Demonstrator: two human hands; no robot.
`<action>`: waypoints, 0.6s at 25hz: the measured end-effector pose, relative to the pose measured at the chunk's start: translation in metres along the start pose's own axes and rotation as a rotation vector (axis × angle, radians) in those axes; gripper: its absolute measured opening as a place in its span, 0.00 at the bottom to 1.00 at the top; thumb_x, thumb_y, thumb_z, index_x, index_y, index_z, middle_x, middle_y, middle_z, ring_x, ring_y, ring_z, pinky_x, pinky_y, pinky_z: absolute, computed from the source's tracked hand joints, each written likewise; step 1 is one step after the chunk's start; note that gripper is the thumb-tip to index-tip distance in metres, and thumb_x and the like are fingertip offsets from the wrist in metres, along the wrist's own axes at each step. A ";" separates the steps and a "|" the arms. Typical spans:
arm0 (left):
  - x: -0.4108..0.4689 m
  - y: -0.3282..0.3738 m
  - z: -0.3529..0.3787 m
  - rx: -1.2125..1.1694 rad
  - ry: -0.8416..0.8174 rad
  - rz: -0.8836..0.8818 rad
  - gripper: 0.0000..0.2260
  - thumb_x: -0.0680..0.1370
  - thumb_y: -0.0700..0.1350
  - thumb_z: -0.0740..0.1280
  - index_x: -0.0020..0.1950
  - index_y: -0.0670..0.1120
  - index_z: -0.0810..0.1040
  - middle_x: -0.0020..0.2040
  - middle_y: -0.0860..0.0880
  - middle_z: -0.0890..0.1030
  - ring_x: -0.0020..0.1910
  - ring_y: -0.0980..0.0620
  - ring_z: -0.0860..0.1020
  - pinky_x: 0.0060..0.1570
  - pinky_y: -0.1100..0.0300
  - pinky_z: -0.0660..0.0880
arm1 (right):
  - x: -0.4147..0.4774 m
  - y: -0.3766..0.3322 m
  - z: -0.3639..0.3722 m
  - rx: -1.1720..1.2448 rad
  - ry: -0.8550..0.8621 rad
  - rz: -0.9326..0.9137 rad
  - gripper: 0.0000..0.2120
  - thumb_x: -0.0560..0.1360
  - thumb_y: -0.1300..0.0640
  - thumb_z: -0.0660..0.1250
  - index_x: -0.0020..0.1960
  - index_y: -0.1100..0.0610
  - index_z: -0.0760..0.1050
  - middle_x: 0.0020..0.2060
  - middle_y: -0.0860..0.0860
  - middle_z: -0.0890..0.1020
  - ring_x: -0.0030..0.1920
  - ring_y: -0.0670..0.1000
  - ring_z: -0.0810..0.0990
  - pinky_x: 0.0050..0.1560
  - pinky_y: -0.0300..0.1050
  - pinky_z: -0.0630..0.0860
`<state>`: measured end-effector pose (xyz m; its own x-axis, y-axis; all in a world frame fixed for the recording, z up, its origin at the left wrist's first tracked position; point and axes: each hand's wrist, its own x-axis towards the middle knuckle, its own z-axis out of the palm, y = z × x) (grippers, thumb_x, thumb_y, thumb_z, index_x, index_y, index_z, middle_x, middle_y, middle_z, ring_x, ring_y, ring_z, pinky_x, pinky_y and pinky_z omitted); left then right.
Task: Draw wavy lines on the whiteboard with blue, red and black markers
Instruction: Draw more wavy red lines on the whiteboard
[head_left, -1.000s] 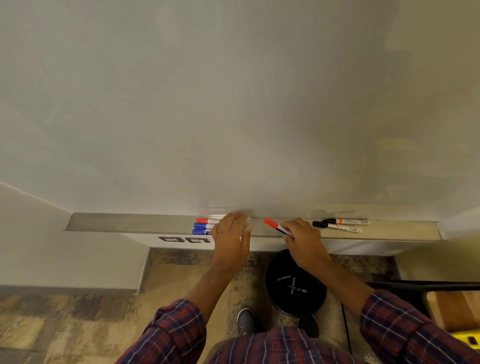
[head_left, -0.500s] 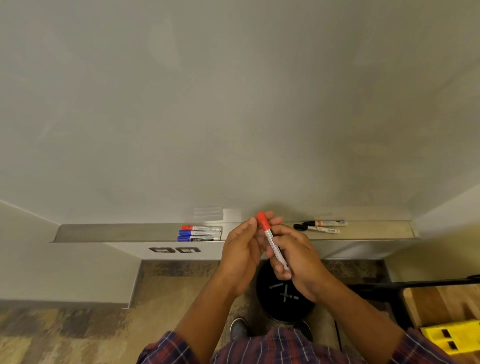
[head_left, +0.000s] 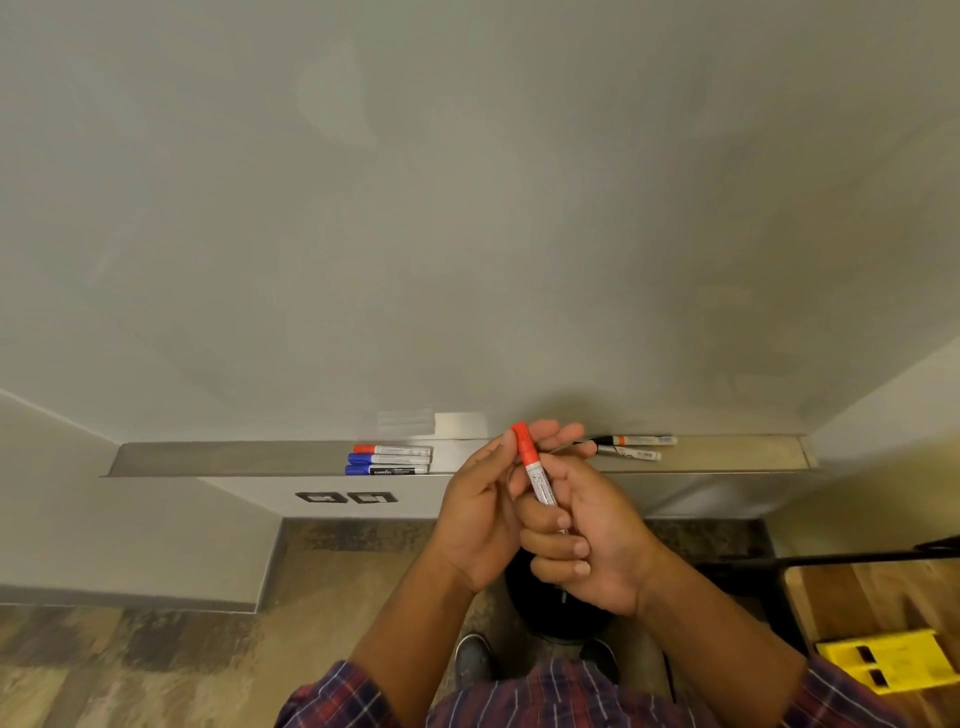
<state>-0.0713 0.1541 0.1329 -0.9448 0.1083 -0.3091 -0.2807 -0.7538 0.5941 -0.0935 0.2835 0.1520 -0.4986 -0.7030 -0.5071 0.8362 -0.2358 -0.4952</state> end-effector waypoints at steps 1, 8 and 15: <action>-0.001 -0.001 0.003 -0.025 0.014 -0.003 0.18 0.86 0.48 0.59 0.66 0.36 0.77 0.68 0.32 0.80 0.72 0.33 0.77 0.73 0.43 0.74 | -0.001 0.000 0.000 -0.002 -0.003 -0.006 0.19 0.84 0.43 0.57 0.47 0.56 0.76 0.27 0.49 0.58 0.19 0.45 0.57 0.20 0.34 0.54; -0.003 -0.014 0.032 -0.045 0.239 0.052 0.11 0.80 0.53 0.66 0.51 0.46 0.82 0.55 0.43 0.86 0.55 0.45 0.86 0.54 0.52 0.83 | -0.003 0.010 0.008 -0.252 0.283 -0.173 0.23 0.84 0.38 0.57 0.37 0.51 0.73 0.25 0.50 0.63 0.19 0.48 0.58 0.23 0.38 0.55; -0.003 -0.013 0.036 -0.047 0.327 0.101 0.13 0.86 0.54 0.60 0.60 0.47 0.78 0.65 0.47 0.85 0.40 0.49 0.86 0.41 0.58 0.84 | -0.018 0.015 0.017 -0.421 0.295 -0.227 0.22 0.86 0.45 0.54 0.39 0.54 0.74 0.24 0.50 0.65 0.22 0.49 0.59 0.24 0.40 0.57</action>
<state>-0.0708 0.1871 0.1533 -0.8614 -0.1757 -0.4766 -0.1735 -0.7801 0.6011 -0.0678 0.2812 0.1651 -0.7489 -0.4344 -0.5005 0.5669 -0.0287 -0.8233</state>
